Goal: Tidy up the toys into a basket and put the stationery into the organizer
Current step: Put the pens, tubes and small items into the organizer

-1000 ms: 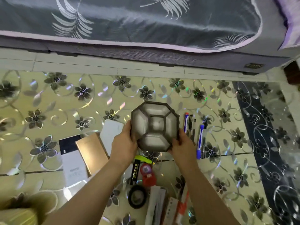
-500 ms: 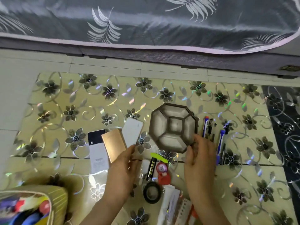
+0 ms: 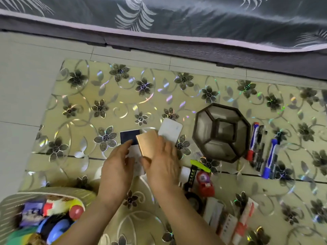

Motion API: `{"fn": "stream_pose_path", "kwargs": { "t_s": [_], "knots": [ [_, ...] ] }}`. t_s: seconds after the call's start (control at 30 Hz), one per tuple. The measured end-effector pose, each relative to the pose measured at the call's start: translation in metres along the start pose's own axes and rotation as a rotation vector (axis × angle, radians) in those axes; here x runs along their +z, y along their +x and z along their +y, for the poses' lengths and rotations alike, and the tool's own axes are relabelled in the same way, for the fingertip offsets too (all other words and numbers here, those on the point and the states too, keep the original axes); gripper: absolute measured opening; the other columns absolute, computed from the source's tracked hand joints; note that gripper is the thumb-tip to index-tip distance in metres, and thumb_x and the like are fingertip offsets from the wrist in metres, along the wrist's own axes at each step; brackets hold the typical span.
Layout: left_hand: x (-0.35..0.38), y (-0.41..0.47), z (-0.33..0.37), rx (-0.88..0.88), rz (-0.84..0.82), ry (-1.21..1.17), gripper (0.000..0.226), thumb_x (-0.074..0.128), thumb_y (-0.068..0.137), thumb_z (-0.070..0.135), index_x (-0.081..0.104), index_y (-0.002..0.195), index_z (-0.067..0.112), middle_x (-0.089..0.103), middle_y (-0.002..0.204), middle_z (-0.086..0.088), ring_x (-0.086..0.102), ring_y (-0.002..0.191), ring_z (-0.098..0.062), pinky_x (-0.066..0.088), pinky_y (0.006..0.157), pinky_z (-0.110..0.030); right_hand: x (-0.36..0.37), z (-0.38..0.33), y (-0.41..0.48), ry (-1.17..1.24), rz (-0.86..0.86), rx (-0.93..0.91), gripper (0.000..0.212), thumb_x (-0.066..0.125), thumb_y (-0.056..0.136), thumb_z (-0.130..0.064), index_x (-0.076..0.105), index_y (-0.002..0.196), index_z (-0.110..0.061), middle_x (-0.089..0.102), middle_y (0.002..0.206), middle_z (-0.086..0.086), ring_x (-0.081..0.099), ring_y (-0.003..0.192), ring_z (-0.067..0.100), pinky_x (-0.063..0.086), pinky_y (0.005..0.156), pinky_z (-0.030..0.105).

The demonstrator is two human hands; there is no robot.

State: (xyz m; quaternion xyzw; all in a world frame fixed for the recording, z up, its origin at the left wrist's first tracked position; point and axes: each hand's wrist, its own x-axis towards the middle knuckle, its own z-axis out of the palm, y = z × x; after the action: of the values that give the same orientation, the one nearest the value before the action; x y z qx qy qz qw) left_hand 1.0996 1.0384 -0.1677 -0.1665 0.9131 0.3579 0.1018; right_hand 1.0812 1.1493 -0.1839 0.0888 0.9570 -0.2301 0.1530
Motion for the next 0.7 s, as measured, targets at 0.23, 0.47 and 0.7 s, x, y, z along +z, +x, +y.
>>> {"fn": "stream_pose_path", "kwargs": {
  "t_s": [0.23, 0.47, 0.7],
  "knots": [
    [-0.001, 0.013, -0.001, 0.052, -0.002, -0.035, 0.052, 0.053, 0.085, 0.002, 0.052, 0.132, 0.024, 0.061, 0.125, 0.0, 0.06, 0.111, -0.019, 0.051, 0.091, -0.039, -0.003, -0.005, 0.015, 0.093, -0.128, 0.208, 0.05, 0.07, 0.084, -0.034, 0.047, 0.124, -0.014, 0.052, 0.126, 0.008, 0.048, 0.119, 0.028, 0.042, 0.095, 0.038],
    [0.025, 0.041, 0.023, 0.148, -0.03, -0.001, 0.051, 0.052, 0.085, 0.006, 0.05, 0.133, 0.023, 0.058, 0.128, -0.003, 0.059, 0.111, -0.021, 0.048, 0.094, -0.035, -0.052, 0.031, -0.01, 0.282, 0.019, 0.12, 0.011, 0.06, 0.09, -0.034, 0.06, 0.087, -0.024, 0.061, 0.082, -0.006, 0.049, 0.071, 0.011, 0.033, 0.062, 0.026],
    [0.085, 0.064, 0.069, 0.106, -0.176, 0.461, 0.084, 0.066, 0.077, 0.02, 0.018, 0.146, 0.013, 0.039, 0.134, -0.016, 0.042, 0.112, -0.037, 0.039, 0.094, -0.041, -0.093, 0.073, -0.015, 0.313, 0.17, 0.087, 0.019, 0.063, 0.088, -0.034, 0.055, 0.076, -0.022, 0.055, 0.069, -0.006, 0.052, 0.065, 0.012, 0.037, 0.055, 0.024]
  ]
}}
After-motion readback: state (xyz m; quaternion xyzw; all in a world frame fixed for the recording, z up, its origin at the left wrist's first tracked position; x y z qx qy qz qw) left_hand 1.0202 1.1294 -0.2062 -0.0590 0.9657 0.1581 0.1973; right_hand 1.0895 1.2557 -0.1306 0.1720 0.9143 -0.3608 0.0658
